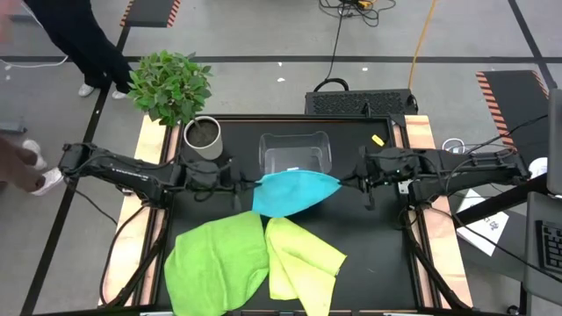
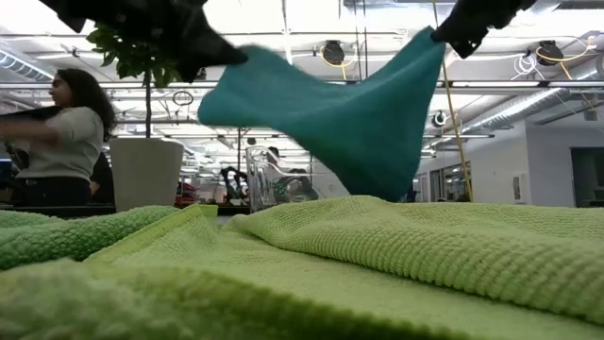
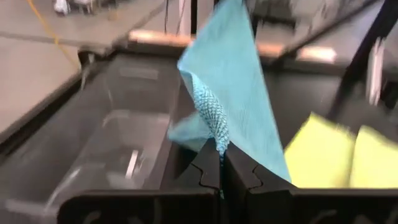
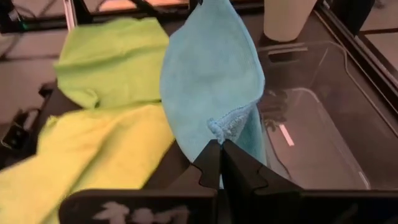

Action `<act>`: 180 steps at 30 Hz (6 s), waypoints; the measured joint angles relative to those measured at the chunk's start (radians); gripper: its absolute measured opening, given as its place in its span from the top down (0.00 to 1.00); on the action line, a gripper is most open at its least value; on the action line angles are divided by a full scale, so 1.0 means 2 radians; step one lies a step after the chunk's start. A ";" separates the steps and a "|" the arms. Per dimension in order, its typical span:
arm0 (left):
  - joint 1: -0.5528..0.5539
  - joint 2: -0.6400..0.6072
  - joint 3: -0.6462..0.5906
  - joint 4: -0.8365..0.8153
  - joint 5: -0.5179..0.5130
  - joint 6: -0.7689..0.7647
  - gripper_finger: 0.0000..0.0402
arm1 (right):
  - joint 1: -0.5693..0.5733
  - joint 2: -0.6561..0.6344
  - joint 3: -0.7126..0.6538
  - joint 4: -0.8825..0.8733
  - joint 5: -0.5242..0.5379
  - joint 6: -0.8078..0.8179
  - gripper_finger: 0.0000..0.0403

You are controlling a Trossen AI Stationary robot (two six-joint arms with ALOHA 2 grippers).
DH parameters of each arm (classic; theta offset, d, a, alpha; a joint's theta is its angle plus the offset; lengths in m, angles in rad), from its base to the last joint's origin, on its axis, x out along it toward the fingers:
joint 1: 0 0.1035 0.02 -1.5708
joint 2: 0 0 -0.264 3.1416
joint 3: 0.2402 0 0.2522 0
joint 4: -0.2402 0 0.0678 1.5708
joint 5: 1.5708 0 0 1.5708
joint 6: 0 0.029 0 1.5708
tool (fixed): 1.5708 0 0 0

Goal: Fold microfiber towels
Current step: Fold the blue towel

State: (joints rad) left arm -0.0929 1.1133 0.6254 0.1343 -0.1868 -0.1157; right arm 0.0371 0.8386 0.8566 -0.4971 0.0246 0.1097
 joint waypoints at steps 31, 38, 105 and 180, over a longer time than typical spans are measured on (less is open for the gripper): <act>-0.253 0.283 -0.098 0.295 -0.107 -0.077 1.00 | 0.247 0.046 -0.308 0.372 0.079 0.160 1.00; -0.269 0.321 -0.050 0.292 -0.079 -0.060 0.99 | 0.275 0.069 -0.308 0.370 0.079 0.199 1.00; -0.214 0.323 -0.032 0.273 -0.056 -0.064 0.47 | 0.061 0.248 -0.193 0.405 -0.058 -0.180 0.71; -0.233 0.414 -0.032 0.378 0.017 -0.080 0.47 | -0.041 0.370 -0.055 0.305 -0.120 -0.345 0.71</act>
State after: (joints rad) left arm -0.5587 1.9415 0.5617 0.8894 -0.1528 -0.2751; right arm -0.0446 1.5791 0.7467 0.1130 -0.2144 -0.5807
